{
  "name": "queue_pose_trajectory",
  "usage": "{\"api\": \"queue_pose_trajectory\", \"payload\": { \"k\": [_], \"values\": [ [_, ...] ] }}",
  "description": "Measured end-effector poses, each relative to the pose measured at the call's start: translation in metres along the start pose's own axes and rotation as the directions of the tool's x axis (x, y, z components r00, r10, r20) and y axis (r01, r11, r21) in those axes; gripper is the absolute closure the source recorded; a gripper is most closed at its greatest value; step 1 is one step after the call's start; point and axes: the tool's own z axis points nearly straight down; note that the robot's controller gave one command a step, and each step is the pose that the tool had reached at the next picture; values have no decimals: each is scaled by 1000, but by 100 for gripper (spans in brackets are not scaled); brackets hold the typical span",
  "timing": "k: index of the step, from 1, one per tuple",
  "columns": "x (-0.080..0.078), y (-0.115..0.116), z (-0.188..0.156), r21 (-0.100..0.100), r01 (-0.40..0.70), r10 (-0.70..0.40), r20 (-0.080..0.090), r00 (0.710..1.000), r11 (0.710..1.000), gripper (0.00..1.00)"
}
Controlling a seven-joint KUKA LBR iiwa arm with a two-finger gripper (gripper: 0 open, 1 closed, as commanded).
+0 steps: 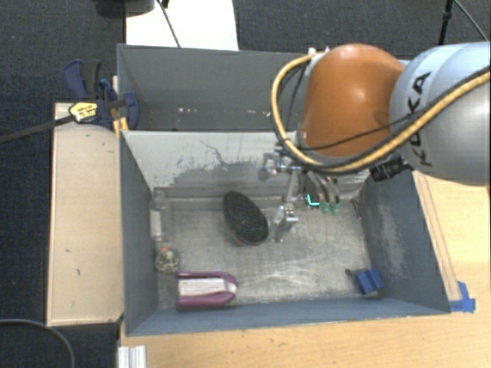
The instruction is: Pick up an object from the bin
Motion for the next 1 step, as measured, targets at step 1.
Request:
{"api": "queue_pose_trajectory", "payload": {
  "k": [1],
  "values": [
    [-31,59,170,-1,-36,36,3,999,999,0]
  ]
}}
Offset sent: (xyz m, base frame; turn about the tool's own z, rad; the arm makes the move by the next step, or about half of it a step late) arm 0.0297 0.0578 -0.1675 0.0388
